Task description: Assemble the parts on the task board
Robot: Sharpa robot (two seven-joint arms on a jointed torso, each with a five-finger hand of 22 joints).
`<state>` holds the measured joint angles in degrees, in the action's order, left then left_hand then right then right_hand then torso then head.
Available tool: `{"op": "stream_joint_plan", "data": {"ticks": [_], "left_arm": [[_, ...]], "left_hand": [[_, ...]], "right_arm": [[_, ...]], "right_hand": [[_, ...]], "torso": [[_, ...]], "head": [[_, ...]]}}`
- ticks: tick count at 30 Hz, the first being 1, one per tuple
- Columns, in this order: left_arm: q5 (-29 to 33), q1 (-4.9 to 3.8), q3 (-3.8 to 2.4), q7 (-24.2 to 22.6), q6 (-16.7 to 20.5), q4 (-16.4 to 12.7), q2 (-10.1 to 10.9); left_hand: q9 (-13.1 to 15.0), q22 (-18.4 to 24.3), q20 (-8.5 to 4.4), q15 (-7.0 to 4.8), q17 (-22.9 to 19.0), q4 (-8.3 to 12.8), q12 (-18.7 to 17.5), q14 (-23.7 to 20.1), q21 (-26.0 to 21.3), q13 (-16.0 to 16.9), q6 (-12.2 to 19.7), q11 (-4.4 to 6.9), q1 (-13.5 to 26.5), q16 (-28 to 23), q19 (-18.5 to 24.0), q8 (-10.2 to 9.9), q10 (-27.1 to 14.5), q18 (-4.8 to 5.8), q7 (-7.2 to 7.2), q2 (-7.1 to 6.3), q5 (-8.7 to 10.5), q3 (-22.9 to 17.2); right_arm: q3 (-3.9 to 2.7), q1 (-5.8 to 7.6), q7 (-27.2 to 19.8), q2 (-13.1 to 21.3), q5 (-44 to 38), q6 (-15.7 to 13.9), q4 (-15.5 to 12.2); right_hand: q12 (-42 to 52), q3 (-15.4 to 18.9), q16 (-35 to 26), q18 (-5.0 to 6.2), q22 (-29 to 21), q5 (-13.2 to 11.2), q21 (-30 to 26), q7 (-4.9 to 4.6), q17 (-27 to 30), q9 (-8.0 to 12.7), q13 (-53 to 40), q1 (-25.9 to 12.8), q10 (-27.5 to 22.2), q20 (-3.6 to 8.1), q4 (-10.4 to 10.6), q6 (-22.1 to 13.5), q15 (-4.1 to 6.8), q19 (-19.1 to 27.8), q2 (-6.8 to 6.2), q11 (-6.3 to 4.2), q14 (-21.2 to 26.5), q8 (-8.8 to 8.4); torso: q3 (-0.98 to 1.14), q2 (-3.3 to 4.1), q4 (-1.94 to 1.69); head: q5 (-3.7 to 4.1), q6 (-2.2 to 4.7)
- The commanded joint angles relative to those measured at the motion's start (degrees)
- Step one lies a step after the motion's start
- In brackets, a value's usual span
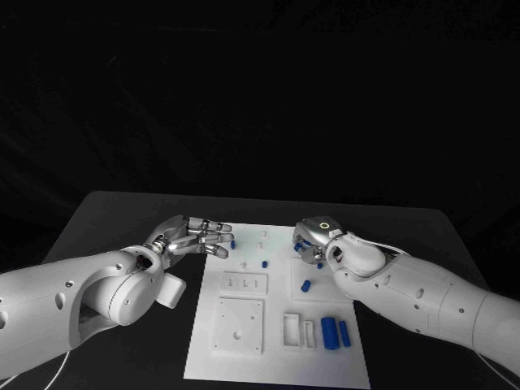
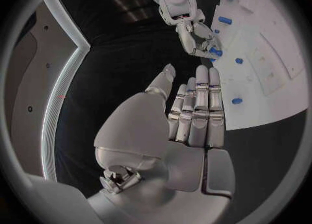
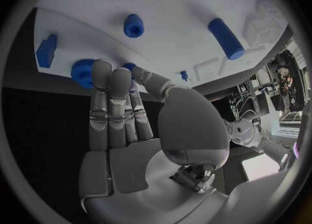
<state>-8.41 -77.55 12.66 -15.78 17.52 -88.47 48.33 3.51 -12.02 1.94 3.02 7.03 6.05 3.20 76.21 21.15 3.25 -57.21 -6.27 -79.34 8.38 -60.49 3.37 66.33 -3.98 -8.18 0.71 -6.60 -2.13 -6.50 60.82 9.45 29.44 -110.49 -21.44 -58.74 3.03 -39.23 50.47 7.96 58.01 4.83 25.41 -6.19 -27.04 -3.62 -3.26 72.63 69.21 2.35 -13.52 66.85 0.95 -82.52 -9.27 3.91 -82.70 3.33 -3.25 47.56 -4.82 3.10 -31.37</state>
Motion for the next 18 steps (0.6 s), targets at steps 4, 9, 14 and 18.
{"op": "stream_joint_plan", "data": {"ticks": [4, 9, 14, 18], "left_arm": [[-0.19, -0.21, -0.05, 0.02, -0.75, 0.08, -0.22], [-0.19, -0.21, -0.04, 0.10, -0.78, 0.26, -0.33], [-0.19, -0.20, -0.03, 0.19, -0.85, 0.39, -0.47], [-0.19, -0.20, -0.03, 0.29, -0.87, 0.41, -0.49]], "left_hand": [[0.09, -0.05, 0.04, -0.01, -0.04, 0.21, 0.23, -0.39, 0.21, 0.08, -0.15, -0.02, 0.28, 0.33, 0.36, 0.24, -0.26, 0.44, -0.28, 0.11, -0.39, 0.22], [0.08, -0.09, 0.05, -0.01, -0.06, 0.36, 0.23, -0.40, 0.47, 0.08, -0.09, -0.04, 0.43, 0.39, 0.50, 0.23, -0.31, 0.43, -0.31, 0.11, -0.37, 0.16], [0.08, -0.09, 0.05, -0.01, -0.06, 0.36, 0.23, -0.40, 0.47, 0.08, -0.09, -0.04, 0.43, 0.39, 0.50, 0.23, -0.31, 0.43, -0.31, 0.11, -0.37, 0.16], [0.08, -0.08, 0.07, 0.01, -0.08, 0.42, 0.23, -0.43, 0.52, 0.08, -0.02, -0.07, 0.44, 0.39, 0.55, 0.24, -0.41, 0.42, -0.34, 0.09, -0.37, 0.17]], "right_arm": [[-0.01, -0.04, -0.53, -0.08, -0.39, 0.00, 0.03], [-0.01, -0.04, -0.55, -0.10, -0.39, 0.39, 0.01], [-0.01, -0.04, -0.58, -0.30, -0.38, 1.43, 0.24], [-0.01, -0.05, -0.61, -0.46, -0.37, 2.09, 0.52]], "right_hand": [[0.26, 0.05, 0.27, 0.48, 1.41, -0.68, 0.56, 0.24, -0.09, -0.13, -0.12, 0.20, 2.12, 0.47, -0.07, 1.54, 0.67, 0.35, 0.95, -0.36, 0.07, 0.32], [0.27, 0.59, 0.32, 0.19, 3.10, -1.04, 0.74, 0.40, -0.20, -0.13, -0.13, 0.27, 2.83, 0.73, -0.29, 2.12, 0.86, 0.64, 1.36, -0.60, 0.09, 0.28], [0.26, 1.15, 0.23, 0.20, 4.48, -1.09, -0.34, 0.35, -0.22, -0.11, -0.12, 0.08, 2.51, 0.64, -0.53, 1.91, 0.77, 0.39, 1.29, -0.50, 0.06, 0.26], [0.26, 1.40, 0.21, 0.20, 4.76, -0.98, -0.75, 0.29, -0.21, -0.10, -0.12, 0.05, 2.18, 0.57, -0.62, 1.64, 0.68, 0.24, 1.27, -0.41, 0.03, 0.25]], "torso": [[-0.04, 0.04, 0.10], [-0.10, 0.10, 0.07], [-0.12, 0.13, 0.03], [-0.11, 0.19, 0.06]], "head": [[-0.02, -0.11], [0.05, -0.08], [0.08, -0.08], [0.04, -0.15]]}}
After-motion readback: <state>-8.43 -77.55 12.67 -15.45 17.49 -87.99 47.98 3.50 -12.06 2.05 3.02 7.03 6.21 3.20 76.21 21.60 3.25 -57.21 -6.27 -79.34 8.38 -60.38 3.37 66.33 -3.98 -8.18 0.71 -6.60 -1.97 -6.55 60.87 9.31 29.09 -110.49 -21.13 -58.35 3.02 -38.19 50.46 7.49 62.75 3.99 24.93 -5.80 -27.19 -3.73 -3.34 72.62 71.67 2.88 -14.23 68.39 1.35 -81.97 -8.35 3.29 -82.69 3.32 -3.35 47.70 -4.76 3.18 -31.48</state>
